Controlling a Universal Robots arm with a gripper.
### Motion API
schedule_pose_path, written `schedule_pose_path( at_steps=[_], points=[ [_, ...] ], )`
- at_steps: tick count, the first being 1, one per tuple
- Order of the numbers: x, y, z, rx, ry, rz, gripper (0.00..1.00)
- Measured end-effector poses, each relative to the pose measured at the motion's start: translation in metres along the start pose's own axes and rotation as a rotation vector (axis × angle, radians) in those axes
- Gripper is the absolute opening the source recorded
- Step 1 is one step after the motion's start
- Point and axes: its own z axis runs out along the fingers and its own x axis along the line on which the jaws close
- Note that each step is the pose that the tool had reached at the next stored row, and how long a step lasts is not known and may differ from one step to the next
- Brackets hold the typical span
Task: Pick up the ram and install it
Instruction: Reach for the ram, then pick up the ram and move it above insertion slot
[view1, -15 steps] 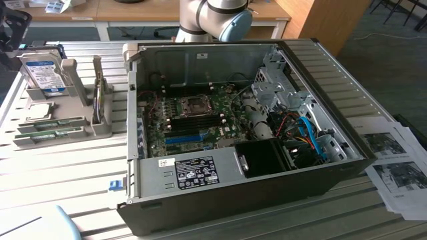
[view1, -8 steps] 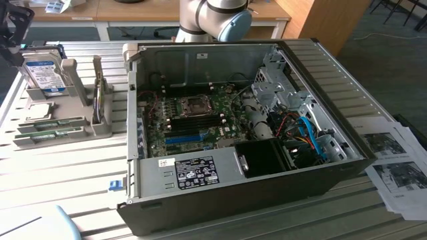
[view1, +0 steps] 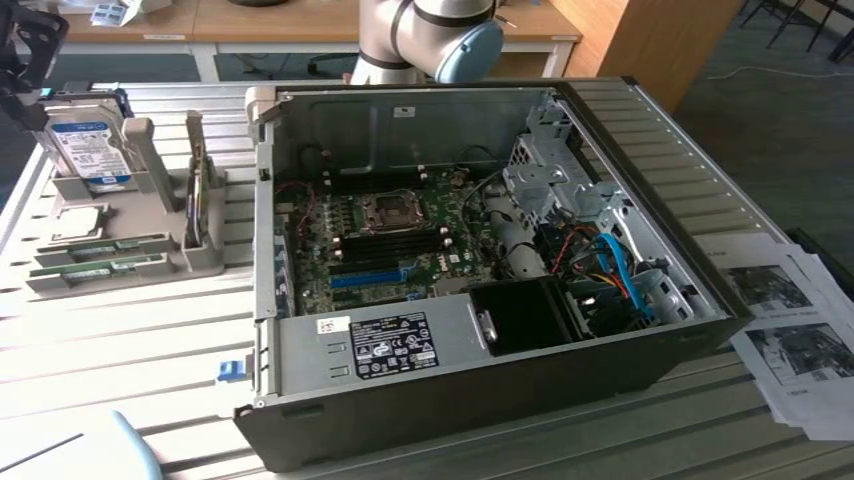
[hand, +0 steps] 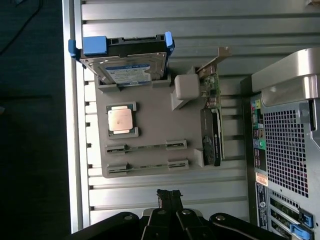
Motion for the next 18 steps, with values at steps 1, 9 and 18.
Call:
schedule_pose_path(
  at_steps=[1, 9, 18],
  points=[
    [0.002, -0.0001, 0.0, -0.0001, -0.0001, 0.0, 0.09],
    [0.012, -0.001, -0.0003, -0.0001, 0.0, 0.0, 0.09],
    [0.012, -0.0009, -0.0003, -0.0001, 0.0, 0.0, 0.09]
  ],
)
